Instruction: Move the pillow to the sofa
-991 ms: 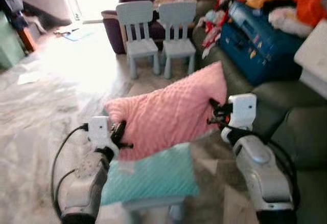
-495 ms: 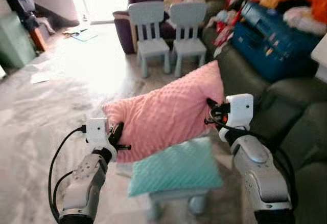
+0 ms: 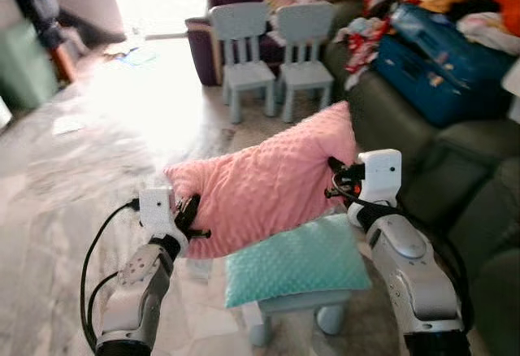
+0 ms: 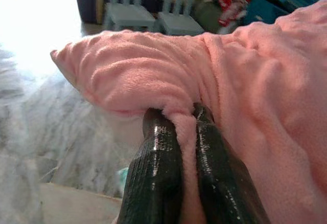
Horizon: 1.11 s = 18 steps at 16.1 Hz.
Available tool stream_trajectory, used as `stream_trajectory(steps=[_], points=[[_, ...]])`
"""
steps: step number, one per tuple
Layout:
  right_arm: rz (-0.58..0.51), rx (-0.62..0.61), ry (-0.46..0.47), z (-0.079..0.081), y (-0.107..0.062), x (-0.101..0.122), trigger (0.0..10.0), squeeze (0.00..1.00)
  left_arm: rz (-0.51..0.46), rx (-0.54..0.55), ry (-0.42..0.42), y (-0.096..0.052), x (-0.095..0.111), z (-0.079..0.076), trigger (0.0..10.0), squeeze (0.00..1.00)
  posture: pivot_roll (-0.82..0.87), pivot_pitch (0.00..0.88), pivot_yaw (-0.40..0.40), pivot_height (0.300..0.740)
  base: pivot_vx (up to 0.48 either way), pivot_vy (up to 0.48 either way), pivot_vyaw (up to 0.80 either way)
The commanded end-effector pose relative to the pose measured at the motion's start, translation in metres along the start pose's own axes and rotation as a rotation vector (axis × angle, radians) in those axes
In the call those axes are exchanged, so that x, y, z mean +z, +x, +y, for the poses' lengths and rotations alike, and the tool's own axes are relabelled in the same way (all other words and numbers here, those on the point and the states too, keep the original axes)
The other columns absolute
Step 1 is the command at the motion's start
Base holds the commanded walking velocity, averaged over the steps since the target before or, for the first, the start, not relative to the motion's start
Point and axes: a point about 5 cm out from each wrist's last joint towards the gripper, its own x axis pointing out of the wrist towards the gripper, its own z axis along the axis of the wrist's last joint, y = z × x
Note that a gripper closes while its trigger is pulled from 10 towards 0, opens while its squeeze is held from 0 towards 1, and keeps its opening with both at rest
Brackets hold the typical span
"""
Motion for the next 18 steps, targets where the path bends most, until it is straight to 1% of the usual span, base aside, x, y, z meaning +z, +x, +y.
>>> stream_trajectory(steps=[1, 11, 18], points=[[-0.01, -0.018, -0.005, -0.0049, -0.0007, 0.0039, 10.0, 0.0, -0.02, -0.032, 0.003, 0.0044, 0.0056, -0.0081, 10.0, 0.0, -0.23, 0.0, 0.028, 0.74, 0.0, 0.0, -0.8], [-0.009, -0.017, -0.01, -0.0044, -0.0005, 0.0038, 10.0, 0.0, -0.017, -0.053, -0.03, 0.0057, 0.0056, -0.0096, 10.0, 0.0, -0.23, 0.0, 0.026, 0.74, 0.0, 0.0, -0.8], [-0.006, -0.015, -0.009, -0.0048, -0.0011, 0.0039, 10.0, 0.0, -0.013, -0.063, -0.037, 0.0057, 0.005, -0.011, 10.0, 0.0, -0.24, 0.0, 0.023, 0.74, 0.0, 0.0, -0.8]])
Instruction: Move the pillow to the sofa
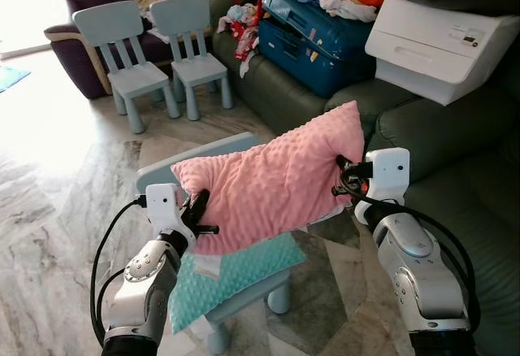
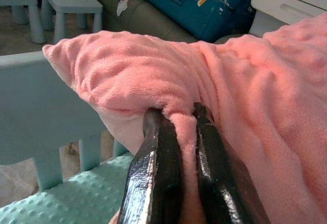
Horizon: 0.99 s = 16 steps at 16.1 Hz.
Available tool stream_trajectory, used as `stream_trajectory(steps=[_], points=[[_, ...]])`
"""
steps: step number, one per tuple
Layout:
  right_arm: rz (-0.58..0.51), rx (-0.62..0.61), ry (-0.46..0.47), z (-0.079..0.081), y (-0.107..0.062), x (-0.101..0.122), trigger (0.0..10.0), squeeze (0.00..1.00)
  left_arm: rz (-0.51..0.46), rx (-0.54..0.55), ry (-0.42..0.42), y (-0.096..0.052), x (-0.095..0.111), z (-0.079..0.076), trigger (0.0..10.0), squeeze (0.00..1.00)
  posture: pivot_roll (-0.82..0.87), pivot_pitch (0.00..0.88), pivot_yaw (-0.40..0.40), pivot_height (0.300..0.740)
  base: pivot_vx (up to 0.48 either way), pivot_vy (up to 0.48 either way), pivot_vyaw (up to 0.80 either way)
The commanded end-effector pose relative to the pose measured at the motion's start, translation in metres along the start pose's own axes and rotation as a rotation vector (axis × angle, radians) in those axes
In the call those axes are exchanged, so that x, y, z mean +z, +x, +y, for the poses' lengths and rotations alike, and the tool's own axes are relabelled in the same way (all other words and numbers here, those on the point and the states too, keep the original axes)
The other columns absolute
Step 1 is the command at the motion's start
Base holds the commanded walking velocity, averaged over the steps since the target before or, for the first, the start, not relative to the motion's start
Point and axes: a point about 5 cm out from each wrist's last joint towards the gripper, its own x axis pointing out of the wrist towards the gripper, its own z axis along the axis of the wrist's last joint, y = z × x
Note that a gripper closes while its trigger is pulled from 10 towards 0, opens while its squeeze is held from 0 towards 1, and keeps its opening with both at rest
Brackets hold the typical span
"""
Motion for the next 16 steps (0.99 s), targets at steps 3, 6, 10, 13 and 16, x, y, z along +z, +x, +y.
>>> stream_trajectory(steps=[3, 6, 10, 13, 16], points=[[-0.017, 0.008, -0.006, 0.0017, 0.0008, 0.0061, 10.0, 0.0, -0.001, -0.022, -0.004, 0.0023, 0.0013, -0.0036, 10.0, 0.0, -0.24, 0.0, 0.022, 0.74, 0.0, 0.0, -0.8], [-0.025, 0.011, 0.0, 0.0019, 0.0004, 0.007, 10.0, 0.0, 0.001, -0.023, 0.004, 0.0023, -0.0001, -0.0049, 10.0, 0.0, -0.24, 0.0, 0.021, 0.74, 0.0, 0.0, -0.8], [-0.017, 0.014, 0.005, 0.0024, 0.0005, 0.0064, 10.0, 0.0, 0.005, -0.022, 0.006, 0.0025, -0.0006, -0.0045, 10.0, 0.0, -0.24, 0.0, 0.02, 0.74, 0.0, 0.0, 0.0], [-0.009, 0.011, 0.004, 0.0015, 0.0005, 0.0056, 10.0, 0.0, 0.009, -0.022, 0.006, 0.0026, -0.0018, -0.0044, 10.0, 0.0, -0.24, 0.0, 0.02, 0.74, 0.0, 0.0, -0.79], [-0.012, 0.009, 0.002, 0.0007, 0.0008, 0.0064, 10.0, 0.0, 0.011, -0.045, 0.004, 0.0033, -0.0019, -0.0056, 10.0, 0.0, -0.25, 0.0, 0.021, 0.74, 0.0, 0.0, -0.79]])
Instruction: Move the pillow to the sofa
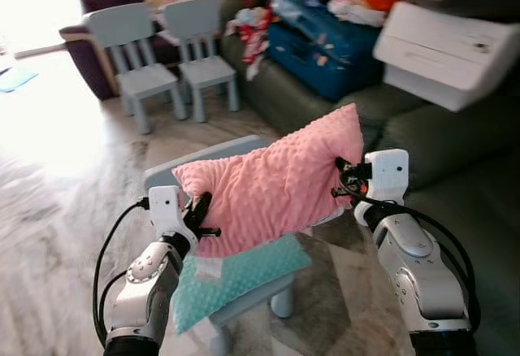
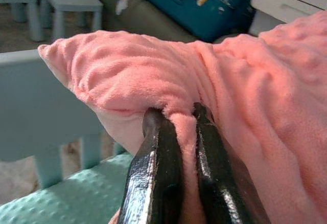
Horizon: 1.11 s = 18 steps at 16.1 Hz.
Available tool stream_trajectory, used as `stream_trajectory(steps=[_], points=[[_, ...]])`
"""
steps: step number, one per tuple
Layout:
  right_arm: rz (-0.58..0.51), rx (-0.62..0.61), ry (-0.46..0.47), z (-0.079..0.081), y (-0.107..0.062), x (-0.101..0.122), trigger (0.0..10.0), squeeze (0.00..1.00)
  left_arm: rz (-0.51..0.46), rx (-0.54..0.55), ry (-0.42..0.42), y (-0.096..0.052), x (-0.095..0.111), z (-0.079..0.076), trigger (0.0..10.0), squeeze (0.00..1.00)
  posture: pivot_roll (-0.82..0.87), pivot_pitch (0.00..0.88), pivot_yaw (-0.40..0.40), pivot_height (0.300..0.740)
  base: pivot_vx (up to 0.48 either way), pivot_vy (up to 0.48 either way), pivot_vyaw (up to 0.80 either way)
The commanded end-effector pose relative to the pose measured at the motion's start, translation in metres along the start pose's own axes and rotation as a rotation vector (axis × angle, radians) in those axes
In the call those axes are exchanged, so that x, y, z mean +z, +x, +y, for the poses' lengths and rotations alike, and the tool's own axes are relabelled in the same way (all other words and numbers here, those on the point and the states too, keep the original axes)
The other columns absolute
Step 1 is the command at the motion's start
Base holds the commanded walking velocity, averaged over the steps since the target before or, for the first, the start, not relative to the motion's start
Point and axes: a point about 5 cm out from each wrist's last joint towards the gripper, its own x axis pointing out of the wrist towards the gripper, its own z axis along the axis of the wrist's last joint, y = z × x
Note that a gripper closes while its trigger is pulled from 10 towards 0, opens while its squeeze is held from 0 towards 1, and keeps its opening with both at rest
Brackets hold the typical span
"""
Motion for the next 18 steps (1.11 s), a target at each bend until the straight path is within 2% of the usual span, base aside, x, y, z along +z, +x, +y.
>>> stream_trajectory(steps=[1, 7, 11, 18], points=[[-0.029, 0.01, -0.002, 0.0019, 0.0012, 0.0082, 10.0, 0.0, -0.007, -0.029, 0.011, 0.0029, 0.003, -0.0034, 10.0, 0.0, -0.25, 0.0, 0.022, 0.74, 0.0, 0.0, -0.79], [-0.028, 0.012, -0.001, 0.0029, 0.0006, 0.0075, 10.0, 0.0, -0.005, -0.047, 0.009, 0.0018, 0.0029, -0.0044, 10.0, 0.0, -0.25, 0.0, 0.025, 0.74, 0.0, 0.0, -0.79], [-0.027, 0.014, 0.0, 0.0035, -0.0002, 0.0066, 10.0, 0.0, 0.01, -0.014, -0.002, 0.0018, 0.0002, -0.0024, 10.0, 0.0, -0.24, 0.0, 0.025, 0.74, 0.0, 0.0, -0.79], [-0.032, 0.02, 0.001, 0.0044, -0.0007, 0.0066, 10.0, 0.0, 0.011, -0.007, -0.004, 0.0018, 0.0003, -0.0025, 10.0, 0.0, -0.24, 0.0, 0.024, 0.74, 0.0, 0.0, 0.0]])
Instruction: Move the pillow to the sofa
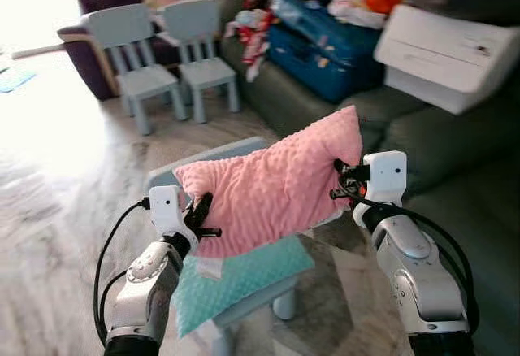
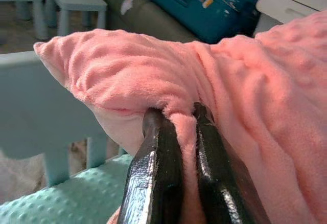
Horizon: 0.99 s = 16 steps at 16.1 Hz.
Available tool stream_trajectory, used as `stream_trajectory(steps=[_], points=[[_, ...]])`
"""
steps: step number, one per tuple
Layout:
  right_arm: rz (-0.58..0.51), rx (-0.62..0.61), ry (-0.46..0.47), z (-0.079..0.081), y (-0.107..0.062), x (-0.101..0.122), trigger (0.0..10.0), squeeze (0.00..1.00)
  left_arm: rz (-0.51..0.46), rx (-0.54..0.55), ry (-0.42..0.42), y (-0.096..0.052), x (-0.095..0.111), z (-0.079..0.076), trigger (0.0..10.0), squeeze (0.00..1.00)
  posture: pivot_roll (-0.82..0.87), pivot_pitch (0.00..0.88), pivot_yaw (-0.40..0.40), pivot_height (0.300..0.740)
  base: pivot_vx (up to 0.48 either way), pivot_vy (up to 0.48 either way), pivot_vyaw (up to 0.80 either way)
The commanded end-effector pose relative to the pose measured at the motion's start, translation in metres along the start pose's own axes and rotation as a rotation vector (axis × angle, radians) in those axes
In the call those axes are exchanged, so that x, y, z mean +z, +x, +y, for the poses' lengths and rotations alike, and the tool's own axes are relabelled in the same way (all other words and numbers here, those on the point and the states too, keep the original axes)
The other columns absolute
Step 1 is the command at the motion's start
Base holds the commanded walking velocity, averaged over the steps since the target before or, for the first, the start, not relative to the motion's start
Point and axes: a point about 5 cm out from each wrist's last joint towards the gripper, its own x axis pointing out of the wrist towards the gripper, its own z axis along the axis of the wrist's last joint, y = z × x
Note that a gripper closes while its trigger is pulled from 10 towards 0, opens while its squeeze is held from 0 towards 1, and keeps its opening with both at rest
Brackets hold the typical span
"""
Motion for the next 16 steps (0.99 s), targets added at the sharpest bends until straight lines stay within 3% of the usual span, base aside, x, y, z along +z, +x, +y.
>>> stream_trajectory(steps=[1, 8, 16], points=[[-0.038, 0.013, -0.005, 0.0016, 0.0001, 0.009, 10.0, 0.0, 0.002, -0.007, 0.003, 0.0016, 0.0013, -0.0025, 10.0, 0.0, -0.24, 0.0, 0.023, 0.74, 0.0, 0.0, 0.0], [-0.038, 0.012, -0.002, 0.0016, 0.0002, 0.0091, 10.0, 0.0, 0.001, -0.006, -0.001, 0.0018, 0.0016, -0.0033, 10.0, 0.0, -0.24, 0.0, 0.022, 0.74, 0.0, 0.0, 0.0], [-0.038, 0.012, -0.001, 0.0015, 0.0006, 0.0094, 10.0, 0.0, 0.003, -0.003, -0.003, 0.0029, 0.0013, -0.0033, 10.0, 0.0, -0.24, 0.0, 0.021, 0.74, -0.286, 0.0, 0.0]])
